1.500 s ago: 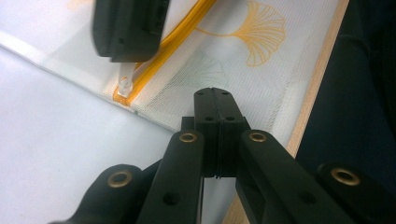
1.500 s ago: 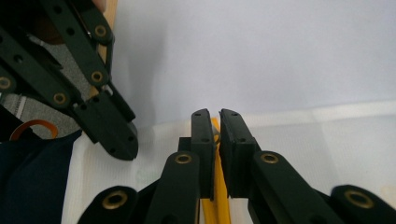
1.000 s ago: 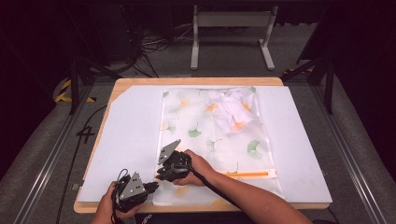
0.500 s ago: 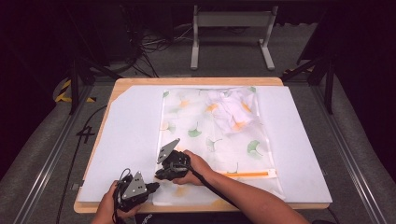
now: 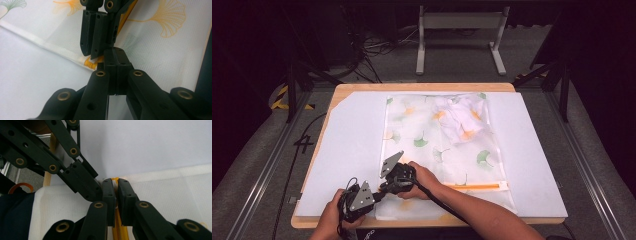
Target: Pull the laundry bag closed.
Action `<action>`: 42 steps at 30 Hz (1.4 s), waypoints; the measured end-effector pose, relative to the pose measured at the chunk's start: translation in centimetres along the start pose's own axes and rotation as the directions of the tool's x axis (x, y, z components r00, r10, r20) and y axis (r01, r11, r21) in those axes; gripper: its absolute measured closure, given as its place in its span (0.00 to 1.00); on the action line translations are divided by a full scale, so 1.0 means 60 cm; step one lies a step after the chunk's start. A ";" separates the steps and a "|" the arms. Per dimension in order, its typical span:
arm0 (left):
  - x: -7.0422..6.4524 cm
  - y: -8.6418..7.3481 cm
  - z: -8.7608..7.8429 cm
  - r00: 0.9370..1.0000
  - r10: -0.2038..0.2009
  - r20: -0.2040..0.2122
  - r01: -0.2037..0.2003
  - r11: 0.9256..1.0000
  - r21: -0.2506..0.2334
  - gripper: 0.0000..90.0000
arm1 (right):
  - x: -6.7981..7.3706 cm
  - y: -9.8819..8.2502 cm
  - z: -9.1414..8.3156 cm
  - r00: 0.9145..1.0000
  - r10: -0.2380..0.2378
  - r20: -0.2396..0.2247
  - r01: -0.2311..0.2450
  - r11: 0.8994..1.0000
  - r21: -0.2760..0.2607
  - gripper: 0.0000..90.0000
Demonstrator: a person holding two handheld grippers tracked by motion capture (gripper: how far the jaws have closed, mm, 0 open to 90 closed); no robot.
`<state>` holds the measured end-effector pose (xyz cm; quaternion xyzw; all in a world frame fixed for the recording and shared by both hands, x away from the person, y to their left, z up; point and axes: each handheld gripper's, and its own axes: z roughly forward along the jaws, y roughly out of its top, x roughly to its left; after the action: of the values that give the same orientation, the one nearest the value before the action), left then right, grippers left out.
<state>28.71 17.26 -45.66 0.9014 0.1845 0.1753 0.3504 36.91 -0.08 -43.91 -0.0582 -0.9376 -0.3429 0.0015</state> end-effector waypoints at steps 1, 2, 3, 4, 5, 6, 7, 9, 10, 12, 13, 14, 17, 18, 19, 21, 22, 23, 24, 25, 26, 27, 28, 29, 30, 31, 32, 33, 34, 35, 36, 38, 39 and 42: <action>0.003 -0.005 0.000 0.999 -0.034 0.016 0.034 0.999 -0.018 1.00 | 0.004 -0.001 -0.001 1.000 -0.014 0.015 0.014 1.000 0.000 0.95; 0.006 -0.007 -0.001 0.999 -0.043 0.025 0.043 0.999 -0.025 1.00 | 0.005 -0.001 -0.001 1.000 -0.017 0.020 0.017 1.000 0.001 0.95; 0.007 -0.008 -0.001 0.998 -0.048 0.033 0.049 0.998 -0.029 1.00 | 0.006 -0.001 0.000 0.999 -0.028 0.025 0.028 1.000 0.004 0.95; 0.008 -0.009 -0.001 0.999 -0.043 0.033 0.044 0.999 -0.026 1.00 | 0.007 -0.001 0.000 0.999 -0.036 0.031 0.036 0.999 0.006 0.95; 0.007 -0.008 -0.002 0.999 -0.038 0.032 0.038 0.999 -0.024 1.00 | 0.008 -0.001 0.000 0.999 -0.038 0.036 0.038 0.999 0.006 0.95; 0.007 -0.008 -0.002 0.999 -0.035 0.030 0.036 0.999 -0.023 1.00 | 0.010 -0.001 -0.001 0.998 -0.049 0.042 0.048 0.999 0.010 0.95; 0.006 -0.009 -0.003 0.999 -0.038 0.030 0.039 0.999 -0.024 1.00 | 0.011 -0.001 -0.001 0.998 -0.053 0.046 0.053 0.999 0.009 0.95; 0.007 -0.011 -0.004 0.998 -0.047 0.033 0.048 0.999 -0.027 1.00 | 0.013 -0.002 -0.002 0.997 -0.059 0.052 0.059 0.998 0.008 0.96; 0.010 -0.013 -0.005 0.998 -0.053 0.038 0.054 0.998 -0.030 1.00 | 0.013 -0.003 -0.002 0.997 -0.061 0.052 0.061 0.998 0.009 1.00; 0.011 -0.013 -0.005 0.997 -0.061 0.046 0.063 0.998 -0.030 1.00 | 0.015 -0.003 -0.003 0.996 -0.071 0.052 0.071 0.997 0.013 1.00; 0.011 -0.012 -0.005 0.997 -0.061 0.044 0.063 0.998 -0.029 1.00 | 0.015 -0.003 -0.004 0.996 -0.073 0.053 0.072 0.997 0.014 1.00; 0.010 -0.013 -0.005 0.997 -0.063 0.042 0.064 0.997 -0.031 1.00 | 0.015 -0.002 -0.004 0.996 -0.070 0.053 0.070 0.997 0.017 1.00; 0.011 -0.019 -0.011 0.997 -0.069 0.037 0.071 0.997 -0.036 1.00 | 0.015 -0.003 -0.003 0.996 -0.068 0.053 0.067 0.998 0.016 1.00; 0.011 -0.019 -0.011 0.997 -0.069 0.037 0.071 0.997 -0.036 1.00 | 0.015 -0.003 -0.003 0.996 -0.068 0.053 0.067 0.998 0.016 1.00; 0.011 -0.021 -0.013 0.996 -0.082 0.043 0.083 0.996 -0.040 1.00 | 0.014 -0.003 -0.004 0.998 -0.056 0.041 0.055 0.998 0.014 1.00; 0.013 -0.024 -0.014 0.995 -0.086 0.042 0.087 0.995 -0.042 1.00 | 0.012 -0.004 -0.005 0.998 -0.046 0.032 0.046 0.999 0.010 1.00; 0.012 -0.023 -0.014 0.996 -0.078 0.036 0.079 0.996 -0.038 1.00 | 0.012 -0.004 -0.005 0.998 -0.048 0.030 0.048 0.999 0.010 1.00; 0.010 -0.021 -0.014 0.996 -0.078 0.033 0.079 0.996 -0.032 1.00 | 0.013 -0.003 -0.005 0.998 -0.054 0.036 0.054 0.998 0.011 1.00; 0.010 -0.021 -0.014 0.997 -0.076 0.029 0.076 0.997 -0.030 1.00 | 0.014 -0.003 -0.005 0.998 -0.059 0.036 0.058 0.998 0.016 1.00; 0.010 -0.021 -0.014 0.996 -0.079 0.030 0.080 0.996 -0.032 1.00 | 0.015 -0.002 -0.006 0.998 -0.058 0.040 0.057 0.998 0.014 1.00; 0.011 -0.022 -0.014 0.996 -0.084 0.032 0.086 0.996 -0.034 1.00 | 0.016 -0.002 -0.006 0.997 -0.059 0.040 0.059 0.998 0.016 1.00; 0.011 -0.023 -0.014 0.995 -0.090 0.036 0.092 0.995 -0.035 1.00 | 0.016 -0.002 -0.006 0.997 -0.060 0.040 0.059 0.998 0.017 1.00; 0.012 -0.023 -0.014 0.995 -0.094 0.037 0.095 0.995 -0.035 1.00 | 0.015 -0.002 -0.007 0.997 -0.060 0.038 0.059 0.998 0.016 1.00; 0.012 -0.023 -0.014 0.995 -0.091 0.036 0.093 0.995 -0.034 1.00 | 0.015 -0.002 -0.007 0.998 -0.060 0.036 0.060 0.998 0.018 1.00; 0.012 -0.023 -0.014 0.995 -0.092 0.037 0.094 0.995 -0.034 1.00 | 0.015 -0.002 -0.008 0.998 -0.060 0.035 0.060 0.998 0.018 1.00; 0.011 -0.023 -0.014 0.995 -0.092 0.035 0.094 0.995 -0.033 1.00 | 0.014 -0.003 -0.008 0.998 -0.061 0.034 0.060 0.998 0.020 1.00; 0.010 -0.022 -0.014 0.996 -0.087 0.029 0.088 0.996 -0.032 1.00 | 0.015 -0.003 -0.008 0.998 -0.062 0.033 0.062 0.998 0.019 1.00; 0.010 -0.022 -0.014 0.995 -0.090 0.029 0.091 0.995 -0.032 1.00 | 0.014 -0.004 -0.009 0.998 -0.062 0.032 0.061 0.998 0.018 1.00; 0.010 -0.023 -0.014 0.995 -0.097 0.032 0.098 0.995 -0.033 1.00 | 0.015 -0.005 -0.010 0.998 -0.058 0.031 0.058 0.998 0.020 1.00; 0.011 -0.023 -0.014 0.995 -0.098 0.032 0.099 0.994 -0.033 1.00 | 0.015 -0.005 -0.010 0.997 -0.064 0.033 0.063 0.998 0.019 1.00; 0.011 -0.023 -0.014 0.995 -0.096 0.032 0.097 0.995 -0.033 1.00 | 0.015 -0.006 -0.011 0.997 -0.065 0.035 0.064 0.998 0.020 1.00; 0.011 -0.023 -0.014 0.995 -0.098 0.032 0.099 0.995 -0.033 1.00 | 0.014 -0.007 -0.012 0.997 -0.068 0.033 0.067 0.998 0.020 1.00; 0.011 -0.023 -0.014 0.995 -0.099 0.032 0.100 0.994 -0.033 1.00 | 0.014 -0.008 -0.012 0.997 -0.066 0.036 0.065 0.998 0.019 1.00; 0.010 -0.023 -0.014 0.995 -0.099 0.031 0.100 0.994 -0.034 1.00 | 0.016 -0.008 -0.013 0.997 -0.067 0.038 0.066 0.998 0.023 1.00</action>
<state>28.59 18.96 -45.92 0.8873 0.2207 0.1474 0.3771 35.89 -0.81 -43.58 -0.0334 -0.9425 -0.3313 -0.0273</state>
